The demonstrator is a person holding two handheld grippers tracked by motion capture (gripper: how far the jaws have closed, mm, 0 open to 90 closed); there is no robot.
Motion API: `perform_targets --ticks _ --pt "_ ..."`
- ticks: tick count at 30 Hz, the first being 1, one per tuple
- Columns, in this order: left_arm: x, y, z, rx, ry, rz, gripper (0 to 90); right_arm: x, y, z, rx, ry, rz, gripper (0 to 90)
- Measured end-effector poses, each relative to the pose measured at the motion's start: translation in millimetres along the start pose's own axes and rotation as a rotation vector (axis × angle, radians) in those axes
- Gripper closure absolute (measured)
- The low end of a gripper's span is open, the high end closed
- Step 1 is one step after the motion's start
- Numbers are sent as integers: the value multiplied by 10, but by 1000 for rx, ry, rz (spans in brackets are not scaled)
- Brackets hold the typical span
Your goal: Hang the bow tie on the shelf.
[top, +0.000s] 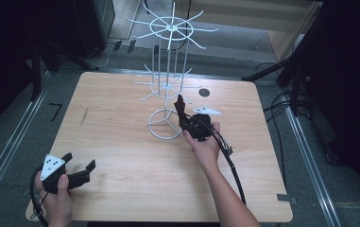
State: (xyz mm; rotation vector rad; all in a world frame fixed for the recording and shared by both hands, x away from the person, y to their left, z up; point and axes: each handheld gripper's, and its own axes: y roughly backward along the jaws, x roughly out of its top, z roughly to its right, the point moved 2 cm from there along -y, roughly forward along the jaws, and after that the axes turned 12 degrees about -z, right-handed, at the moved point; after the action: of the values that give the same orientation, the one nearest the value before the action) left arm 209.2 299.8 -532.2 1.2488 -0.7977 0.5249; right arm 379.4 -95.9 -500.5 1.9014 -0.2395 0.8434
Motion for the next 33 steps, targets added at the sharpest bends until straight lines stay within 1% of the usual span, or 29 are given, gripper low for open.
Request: perform_targets --ticks 1,2,4,5,7,8,9,11,12,14,15,16,17,21,24,25,26,28,33 --pt "0 0 0 0 0 1 78 0 9 5 1 -2 2 687" --pt "0 0 -1 -1 1 0 78 0 16 9 3 0 4 638" --pt "0 0 -1 0 0 0 77 9 30 9 25 2 12 506" --pt "0 0 0 -1 1 1 78 14 41 9 24 13 18 432" --pt "0 0 0 -1 1 1 78 20 71 5 9 22 8 338" --pt "0 1 0 -1 1 1 78 22 102 5 -8 20 -1 291" --pt "0 0 0 -1 2 1 78 22 102 5 -8 20 -1 291" --pt "0 2 0 -1 2 1 78 19 152 26 -26 19 -7 255" --pt "0 1 0 -1 3 1 78 18 172 34 -27 17 -6 247" --pt "-1 2 0 -1 2 1 78 4 272 71 -28 9 13 235" --pt "-1 2 0 -1 2 1 78 4 272 71 -28 9 13 235" --pt "-1 2 0 -1 2 1 78 -8 328 90 -27 13 23 235" --pt "0 2 0 -1 2 1 78 -8 328 90 -27 13 23 235" --pt "0 2 0 0 1 1 78 -47 460 148 -36 30 42 234" --pt "-1 2 0 0 -1 0 78 -78 544 193 -46 33 50 234" --pt "0 2 0 1 -1 1 78 -91 573 211 -48 32 57 233" --pt "0 2 1 1 -1 1 78 -123 638 255 -52 29 65 234" --pt "-1 3 3 1 -2 0 77 -133 658 269 -51 28 68 234" --pt "-2 2 6 4 -2 2 78 -207 786 374 -70 21 85 234"
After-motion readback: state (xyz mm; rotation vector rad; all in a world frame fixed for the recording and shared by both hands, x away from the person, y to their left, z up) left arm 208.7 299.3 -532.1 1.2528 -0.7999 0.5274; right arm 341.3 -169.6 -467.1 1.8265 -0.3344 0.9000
